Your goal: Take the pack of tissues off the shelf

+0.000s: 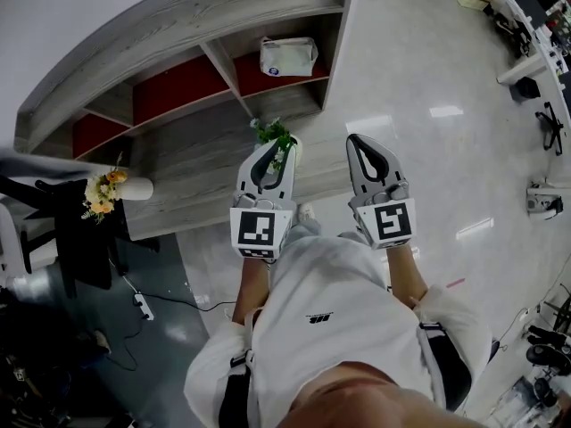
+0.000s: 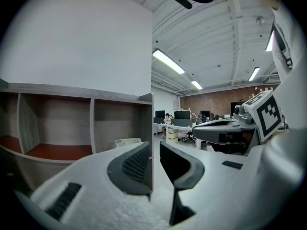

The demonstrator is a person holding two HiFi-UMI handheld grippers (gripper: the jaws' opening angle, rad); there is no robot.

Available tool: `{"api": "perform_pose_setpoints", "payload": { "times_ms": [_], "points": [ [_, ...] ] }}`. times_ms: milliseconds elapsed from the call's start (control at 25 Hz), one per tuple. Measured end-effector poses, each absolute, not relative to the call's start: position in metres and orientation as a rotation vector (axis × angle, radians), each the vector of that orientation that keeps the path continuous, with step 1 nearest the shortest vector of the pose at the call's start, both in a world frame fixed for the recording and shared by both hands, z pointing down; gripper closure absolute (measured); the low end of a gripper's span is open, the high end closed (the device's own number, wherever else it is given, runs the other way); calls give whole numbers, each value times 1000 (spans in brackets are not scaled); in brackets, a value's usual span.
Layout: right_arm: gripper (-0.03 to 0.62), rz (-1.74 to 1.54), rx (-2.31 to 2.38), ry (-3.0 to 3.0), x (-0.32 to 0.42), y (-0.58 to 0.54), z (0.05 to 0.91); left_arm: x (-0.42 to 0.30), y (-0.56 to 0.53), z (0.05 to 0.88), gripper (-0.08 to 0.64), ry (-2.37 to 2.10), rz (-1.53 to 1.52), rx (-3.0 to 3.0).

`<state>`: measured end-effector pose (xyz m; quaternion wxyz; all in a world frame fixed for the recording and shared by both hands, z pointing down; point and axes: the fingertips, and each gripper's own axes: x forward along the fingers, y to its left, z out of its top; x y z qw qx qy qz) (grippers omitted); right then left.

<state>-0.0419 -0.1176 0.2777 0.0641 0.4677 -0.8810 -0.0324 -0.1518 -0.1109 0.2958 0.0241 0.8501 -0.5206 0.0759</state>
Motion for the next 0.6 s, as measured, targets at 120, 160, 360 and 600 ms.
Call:
{"api": "perform_pose_setpoints", "payload": {
  "times_ms": [120, 160, 360, 600],
  "points": [
    [566, -92, 1451, -2631, -40, -127, 280, -148, -125, 302, 476, -1569, 248, 2649],
    [566, -91, 1463, -2621, -38, -130, 281, -147, -129, 304, 476, -1558, 253, 2653],
    [566, -82, 1507, -2580, -32, -143, 288, -144, -149, 314, 476, -1520, 266, 2657],
    [566, -49, 1537, -2551, -21, -157, 297, -133, -172, 324, 476, -1504, 306, 2659]
  ]
}}
